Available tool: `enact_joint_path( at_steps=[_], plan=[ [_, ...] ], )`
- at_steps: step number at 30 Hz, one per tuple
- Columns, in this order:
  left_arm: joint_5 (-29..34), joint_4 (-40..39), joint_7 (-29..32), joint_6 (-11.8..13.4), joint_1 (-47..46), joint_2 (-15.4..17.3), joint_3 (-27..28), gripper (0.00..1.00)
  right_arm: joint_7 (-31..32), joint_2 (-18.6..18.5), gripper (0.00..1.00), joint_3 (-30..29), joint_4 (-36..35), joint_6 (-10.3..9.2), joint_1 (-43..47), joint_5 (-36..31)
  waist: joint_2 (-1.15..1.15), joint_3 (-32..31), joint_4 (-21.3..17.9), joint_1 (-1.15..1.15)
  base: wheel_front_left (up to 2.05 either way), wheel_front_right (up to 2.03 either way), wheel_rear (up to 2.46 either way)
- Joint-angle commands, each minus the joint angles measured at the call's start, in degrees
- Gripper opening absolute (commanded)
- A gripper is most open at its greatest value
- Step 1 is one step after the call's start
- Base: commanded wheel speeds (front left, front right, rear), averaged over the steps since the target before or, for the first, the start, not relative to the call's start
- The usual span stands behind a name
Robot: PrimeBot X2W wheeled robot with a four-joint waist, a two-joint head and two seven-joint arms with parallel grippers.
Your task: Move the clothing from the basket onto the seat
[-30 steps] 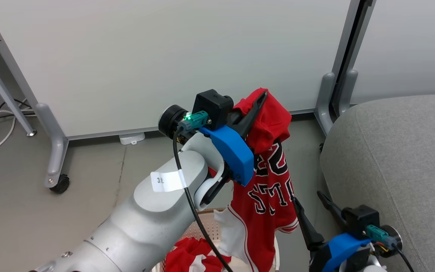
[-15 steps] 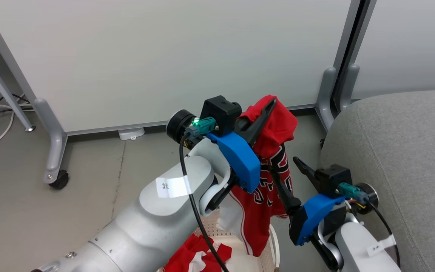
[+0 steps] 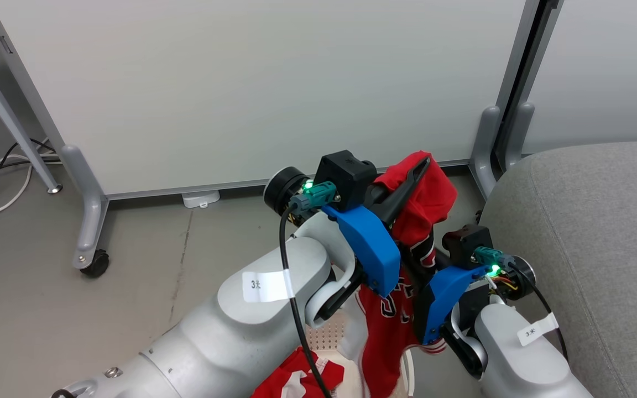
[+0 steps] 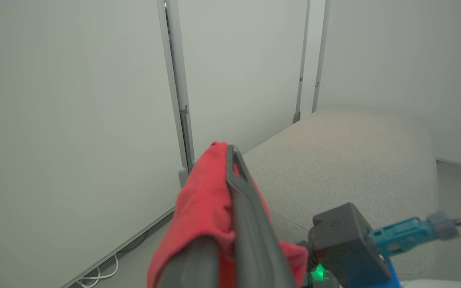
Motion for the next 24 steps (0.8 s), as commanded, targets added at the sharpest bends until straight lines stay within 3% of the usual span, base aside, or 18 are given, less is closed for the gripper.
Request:
enact_joint_path(
  at_steps=[1, 24],
  plan=[
    [-0.38, -0.22, -0.35, 0.30, -0.94, -0.02, -0.31, 0.00, -0.74, -0.22, 0.00, 0.53, 0.71, 0.01, -1.15, 1.03, 0.00, -0.15, 0.00, 0.00, 0.00, 0.00, 0.00],
    [-2.54, 3.75, -1.25, 0.29, -1.55, -0.01, -1.53, 0.00, -5.79, -0.20, 0.00, 4.14, 3.88, 0.01, -2.02, 5.80, 0.00, -0.44, -2.22, 0.00, 0.00, 0.00, 0.00]
  ],
)
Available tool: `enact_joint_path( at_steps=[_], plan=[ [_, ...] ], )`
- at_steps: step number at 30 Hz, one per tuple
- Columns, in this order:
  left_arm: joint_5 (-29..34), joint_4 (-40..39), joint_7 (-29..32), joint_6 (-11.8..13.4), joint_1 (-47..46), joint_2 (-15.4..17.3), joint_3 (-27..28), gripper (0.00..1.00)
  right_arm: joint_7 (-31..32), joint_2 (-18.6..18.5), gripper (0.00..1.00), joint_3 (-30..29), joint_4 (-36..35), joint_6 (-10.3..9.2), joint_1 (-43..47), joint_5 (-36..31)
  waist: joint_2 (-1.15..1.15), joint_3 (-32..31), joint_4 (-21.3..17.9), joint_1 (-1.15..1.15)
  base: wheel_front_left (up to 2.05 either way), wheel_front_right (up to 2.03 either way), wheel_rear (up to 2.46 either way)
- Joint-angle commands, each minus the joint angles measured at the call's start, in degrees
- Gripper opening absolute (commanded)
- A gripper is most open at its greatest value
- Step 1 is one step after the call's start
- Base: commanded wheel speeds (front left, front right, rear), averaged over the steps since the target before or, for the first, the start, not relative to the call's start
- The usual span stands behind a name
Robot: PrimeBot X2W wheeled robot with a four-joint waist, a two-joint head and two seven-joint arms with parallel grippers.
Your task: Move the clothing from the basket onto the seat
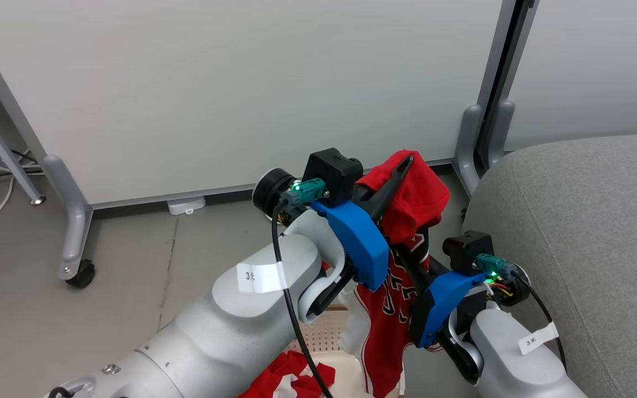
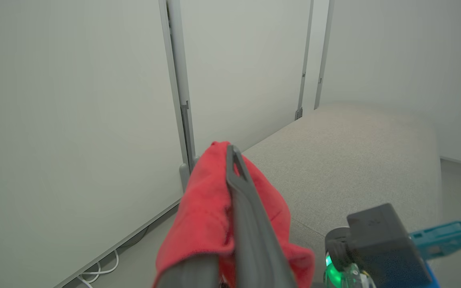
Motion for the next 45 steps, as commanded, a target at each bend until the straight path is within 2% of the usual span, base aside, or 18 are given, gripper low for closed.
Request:
enact_joint_path(
  at_steps=[1, 3, 4, 5, 6, 20, 32, 34, 36, 45],
  plan=[
    [-0.40, 0.20, -0.25, -0.07, -0.78, 0.00, -0.34, 0.00, -0.39, -0.17, 0.00, -0.04, 0.29, 0.02, -1.09, -0.01, 0.00, 0.08, 0.03, 0.00, 0.00, 0.00, 0.00],
    [-0.63, 0.35, 0.12, -0.19, -0.61, 0.00, -0.55, 0.00, -0.53, -0.17, 0.00, -0.21, 0.59, 0.03, -1.24, 0.01, 0.00, 0.15, 0.05, 0.00, 0.00, 0.00, 0.00],
    [-0.87, 0.37, 0.24, -0.23, -0.56, -0.01, -0.61, 0.41, -0.62, -0.17, 0.00, -0.27, 0.71, 0.03, -1.34, 0.07, 0.00, 0.17, 0.05, 0.00, 0.00, 0.00, 0.00],
    [-1.05, 0.44, 0.32, -0.24, -0.48, 0.00, -0.65, 0.88, -0.68, -0.17, 0.00, -0.31, 0.77, 0.03, -1.46, 0.12, 0.00, 0.20, 0.05, 0.00, 0.00, 0.00, 0.00],
    [-1.30, 0.51, 0.57, -0.29, -0.35, 0.00, -0.71, 1.00, -0.76, -0.17, 0.00, -0.28, 0.85, 0.03, -1.56, 0.16, 0.00, 0.22, 0.05, 0.00, 0.00, 0.00, 0.00],
    [-2.54, 1.48, -0.60, -0.37, 1.86, 0.41, -0.84, 1.00, -1.26, -0.17, 0.00, -1.03, 1.66, 0.03, -2.27, 0.15, 0.00, 0.67, 0.31, 0.00, 0.00, 0.00, 0.00],
    [0.02, -1.19, -2.44, -0.76, 9.87, 5.35, 0.74, 1.00, -1.76, -0.17, 0.00, -3.46, 1.79, 0.03, -2.18, -1.25, 0.00, 1.33, 0.64, 0.00, 0.00, 0.00, 0.00],
    [2.05, -3.85, -2.50, -0.78, 13.19, 7.44, 3.44, 1.00, -1.90, -0.16, 0.00, -4.18, 1.78, 0.03, -2.04, -1.69, 0.00, 1.41, 0.64, 0.00, 0.00, 0.00, 0.00],
    [2.95, -4.89, -2.51, -0.84, 14.70, 8.17, 4.43, 1.00, -1.93, -0.17, 0.00, -4.41, 1.81, 0.03, -1.92, -1.82, 0.00, 1.37, 0.64, 0.00, 0.00, 0.00, 0.00],
    [12.13, -14.00, -2.52, -1.44, 27.97, 12.70, 16.27, 1.00, -1.99, -0.17, 0.00, -7.03, 2.02, 0.03, -1.13, -3.53, 0.00, 1.35, 1.08, 0.00, 0.00, 0.00, 0.00]
  ],
)
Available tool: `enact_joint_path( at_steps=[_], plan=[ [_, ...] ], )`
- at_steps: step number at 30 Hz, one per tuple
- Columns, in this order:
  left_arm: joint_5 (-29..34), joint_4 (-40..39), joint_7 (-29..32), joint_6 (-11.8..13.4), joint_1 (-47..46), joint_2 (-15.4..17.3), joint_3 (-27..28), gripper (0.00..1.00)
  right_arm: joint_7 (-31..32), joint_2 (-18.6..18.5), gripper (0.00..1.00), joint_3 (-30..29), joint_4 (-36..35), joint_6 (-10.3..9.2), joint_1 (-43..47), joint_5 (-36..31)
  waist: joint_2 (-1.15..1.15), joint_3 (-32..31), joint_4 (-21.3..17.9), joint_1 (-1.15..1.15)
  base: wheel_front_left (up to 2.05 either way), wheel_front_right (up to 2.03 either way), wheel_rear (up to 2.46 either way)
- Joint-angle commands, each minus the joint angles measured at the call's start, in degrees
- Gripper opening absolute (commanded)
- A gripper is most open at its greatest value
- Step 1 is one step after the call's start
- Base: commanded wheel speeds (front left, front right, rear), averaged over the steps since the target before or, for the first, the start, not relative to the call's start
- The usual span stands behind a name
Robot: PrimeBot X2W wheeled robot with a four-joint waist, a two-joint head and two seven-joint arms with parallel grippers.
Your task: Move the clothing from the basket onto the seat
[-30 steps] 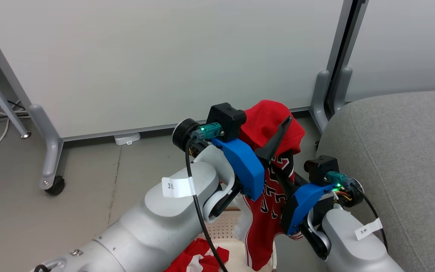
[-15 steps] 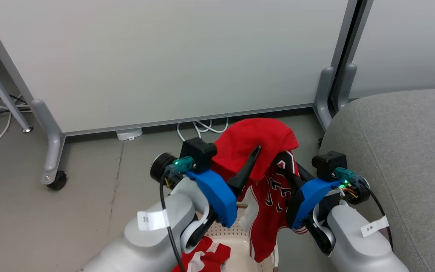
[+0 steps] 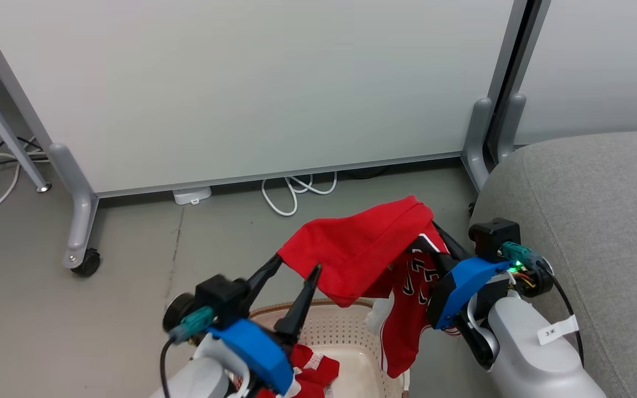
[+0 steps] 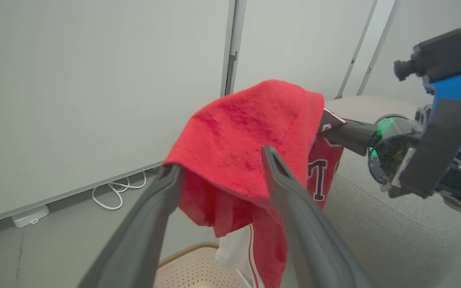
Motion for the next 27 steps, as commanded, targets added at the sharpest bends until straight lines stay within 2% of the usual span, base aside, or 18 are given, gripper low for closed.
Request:
enact_joint_path(
  at_steps=[1, 6, 12, 20, 27],
  plan=[
    [1.06, -1.01, -0.17, -0.16, 1.80, 0.41, 1.74, 1.00, -0.27, -0.17, 0.00, -0.29, 0.00, 0.03, 0.19, -0.51, 0.00, -0.03, 0.03, 0.00, 0.00, 0.00, 0.00],
    [5.63, -4.65, -0.16, -0.57, 8.65, 1.28, 8.84, 1.00, -0.22, -0.17, 0.00, -1.12, -0.20, 0.03, 0.51, -1.13, 0.00, -0.19, 0.21, 0.00, 0.00, 0.00, 0.00],
    [9.71, -6.73, -0.17, -1.58, 13.81, 0.43, 15.22, 1.00, 0.13, -0.17, 0.00, -1.69, -0.48, 0.03, 1.08, -1.57, 0.00, -0.23, 0.38, 0.00, 0.00, 0.00, 0.00],
    [13.14, -6.40, -0.18, -3.24, 15.69, -1.50, 19.14, 1.00, 0.38, -0.17, 0.00, -2.14, -0.94, 0.03, 1.41, -1.82, 0.00, 0.12, 0.07, 0.00, 0.00, 0.00, 0.00],
    [14.87, -6.16, -0.18, -3.83, 15.91, -2.91, 20.59, 1.00, 0.55, -0.18, 0.00, -2.32, -1.42, 0.03, 1.17, -2.03, 0.00, 0.85, -2.04, 0.00, 0.00, 0.00, 0.00]
  ],
)
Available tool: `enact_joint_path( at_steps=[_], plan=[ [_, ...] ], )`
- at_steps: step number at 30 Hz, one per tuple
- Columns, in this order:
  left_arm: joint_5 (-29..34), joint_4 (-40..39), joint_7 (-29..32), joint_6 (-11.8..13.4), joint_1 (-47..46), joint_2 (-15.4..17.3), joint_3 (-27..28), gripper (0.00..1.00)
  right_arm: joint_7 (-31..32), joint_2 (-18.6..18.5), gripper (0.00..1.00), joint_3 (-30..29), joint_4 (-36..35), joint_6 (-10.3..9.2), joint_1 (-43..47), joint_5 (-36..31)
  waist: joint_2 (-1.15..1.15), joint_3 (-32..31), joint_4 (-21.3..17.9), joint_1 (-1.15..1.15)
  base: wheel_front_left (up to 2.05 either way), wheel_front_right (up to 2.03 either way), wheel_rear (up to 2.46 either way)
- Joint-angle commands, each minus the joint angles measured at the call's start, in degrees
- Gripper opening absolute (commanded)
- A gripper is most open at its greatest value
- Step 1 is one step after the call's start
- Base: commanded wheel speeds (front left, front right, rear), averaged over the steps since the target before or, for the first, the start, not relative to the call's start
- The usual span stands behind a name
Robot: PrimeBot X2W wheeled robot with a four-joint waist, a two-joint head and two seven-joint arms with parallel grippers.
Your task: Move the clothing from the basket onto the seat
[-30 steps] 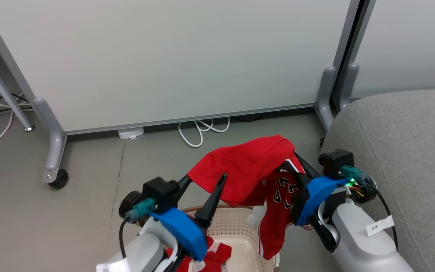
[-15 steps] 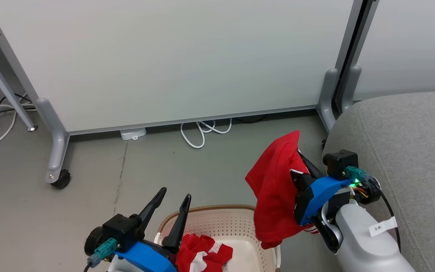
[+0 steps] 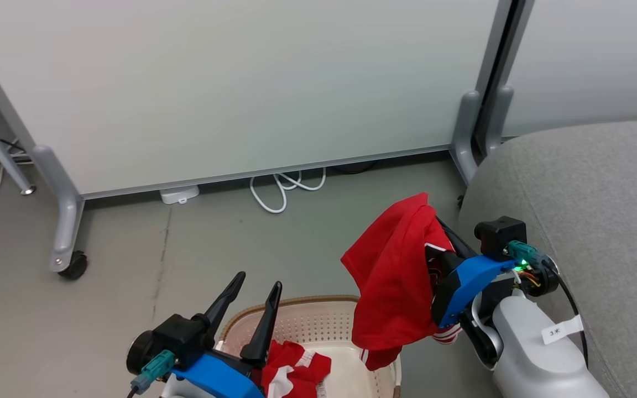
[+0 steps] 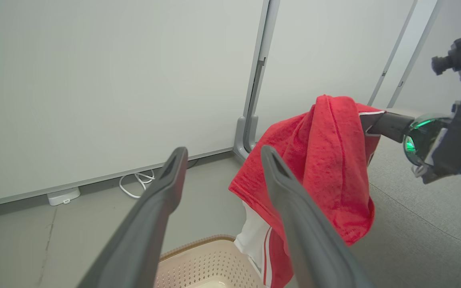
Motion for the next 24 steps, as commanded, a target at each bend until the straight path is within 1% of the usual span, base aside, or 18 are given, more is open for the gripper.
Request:
enact_joint_path(
  at_steps=[1, 5, 11, 24],
  plan=[
    [0.37, -0.05, -0.17, -0.18, 0.22, -0.05, 0.58, 1.00, 0.04, -0.18, 0.00, -0.11, -0.37, 0.03, 0.51, -0.46, 0.00, 0.39, -1.08, 0.00, 0.00, 0.00, 0.00],
    [0.96, -0.47, -0.17, -0.43, -0.19, -0.28, 1.16, 1.00, 0.10, -0.19, 0.00, -0.54, -0.77, 0.03, 0.08, -0.70, 0.00, 1.15, -3.69, 0.00, 0.00, 0.00, 0.00],
    [1.62, -0.95, -0.16, -0.54, -1.25, -0.29, 1.95, 1.00, 0.04, -0.18, 0.00, -0.67, -1.55, 0.03, -0.47, -0.70, 0.00, 2.48, -9.06, 0.00, 0.00, 0.00, 0.00],
    [1.57, -0.90, -0.16, -0.58, -3.15, 0.14, 0.65, 1.00, -0.16, -0.16, 0.00, -1.71, -2.26, 0.03, -0.77, -0.93, 0.00, 3.95, -21.08, 0.00, 0.00, 0.00, 0.00]
  ],
)
